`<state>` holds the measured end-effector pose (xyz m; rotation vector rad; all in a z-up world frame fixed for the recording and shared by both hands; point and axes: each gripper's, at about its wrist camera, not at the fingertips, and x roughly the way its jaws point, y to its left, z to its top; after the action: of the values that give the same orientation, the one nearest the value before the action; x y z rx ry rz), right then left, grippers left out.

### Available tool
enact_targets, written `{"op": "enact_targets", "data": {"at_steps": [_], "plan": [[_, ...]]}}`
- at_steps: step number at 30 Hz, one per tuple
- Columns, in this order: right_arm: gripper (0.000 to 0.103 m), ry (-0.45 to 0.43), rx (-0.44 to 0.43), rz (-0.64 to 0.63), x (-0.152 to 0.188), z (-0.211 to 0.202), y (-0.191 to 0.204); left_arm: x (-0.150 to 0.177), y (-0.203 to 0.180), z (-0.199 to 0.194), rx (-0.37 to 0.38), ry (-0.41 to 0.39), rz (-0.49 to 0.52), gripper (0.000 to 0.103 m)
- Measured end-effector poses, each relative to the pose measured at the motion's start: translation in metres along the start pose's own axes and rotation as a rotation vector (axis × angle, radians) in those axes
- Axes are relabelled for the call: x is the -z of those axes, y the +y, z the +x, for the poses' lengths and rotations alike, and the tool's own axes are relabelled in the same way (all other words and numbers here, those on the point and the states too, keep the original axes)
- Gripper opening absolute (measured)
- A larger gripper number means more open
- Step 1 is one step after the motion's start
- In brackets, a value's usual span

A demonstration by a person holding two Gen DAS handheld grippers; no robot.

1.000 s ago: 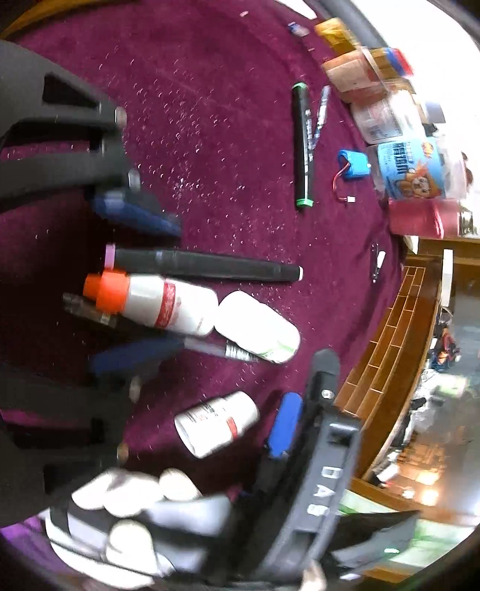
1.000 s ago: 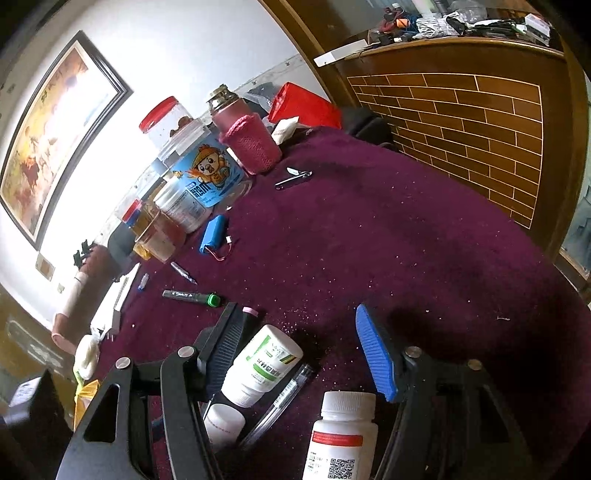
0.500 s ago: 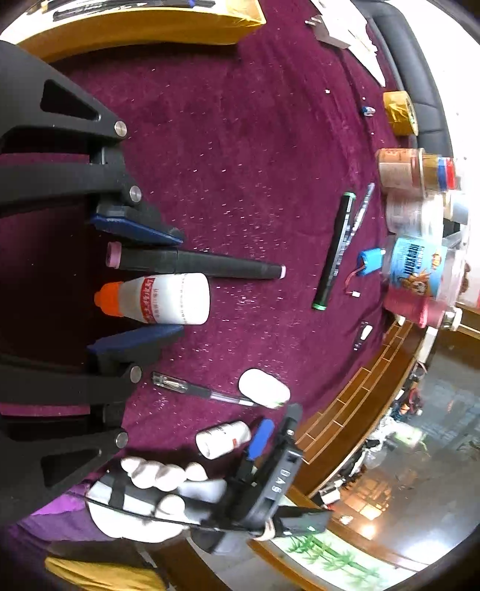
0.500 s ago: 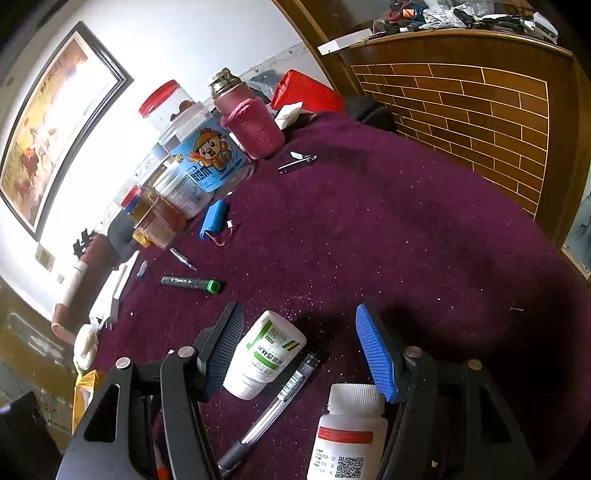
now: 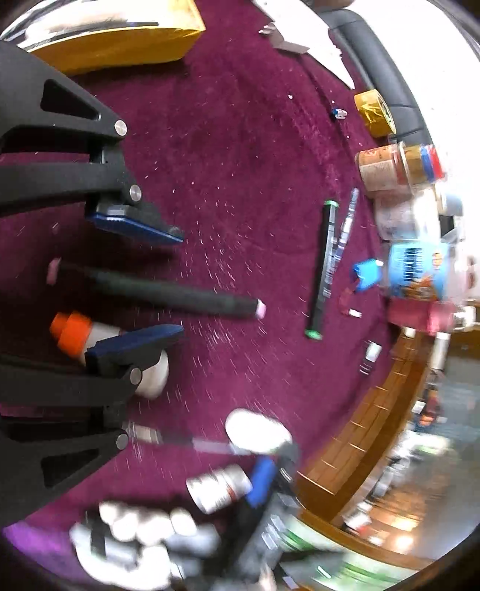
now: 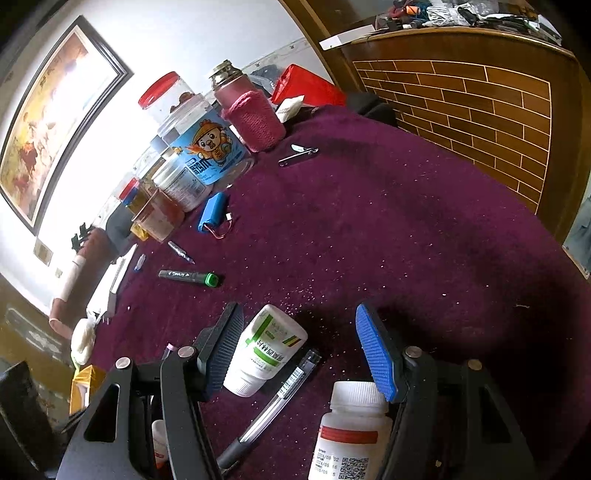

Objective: Organize rigid objects
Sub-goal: 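Lift the marker and carry it over the box with the left tool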

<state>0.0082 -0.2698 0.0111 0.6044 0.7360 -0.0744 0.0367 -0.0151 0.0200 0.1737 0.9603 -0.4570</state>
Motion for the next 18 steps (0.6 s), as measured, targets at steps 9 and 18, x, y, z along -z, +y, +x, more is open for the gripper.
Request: {"op": "enact_targets", "data": {"at_steps": [9,18], "plan": [[0.058,0.000,0.007,-0.010,0.001,0.000,0.001,0.003,-0.010,0.012,-0.045,0.010,0.048,0.011],[0.058,-0.057,0.045,-0.064,0.001,-0.006,0.009,0.021,0.029,-0.074,0.177,-0.163,-0.174,0.012]]}}
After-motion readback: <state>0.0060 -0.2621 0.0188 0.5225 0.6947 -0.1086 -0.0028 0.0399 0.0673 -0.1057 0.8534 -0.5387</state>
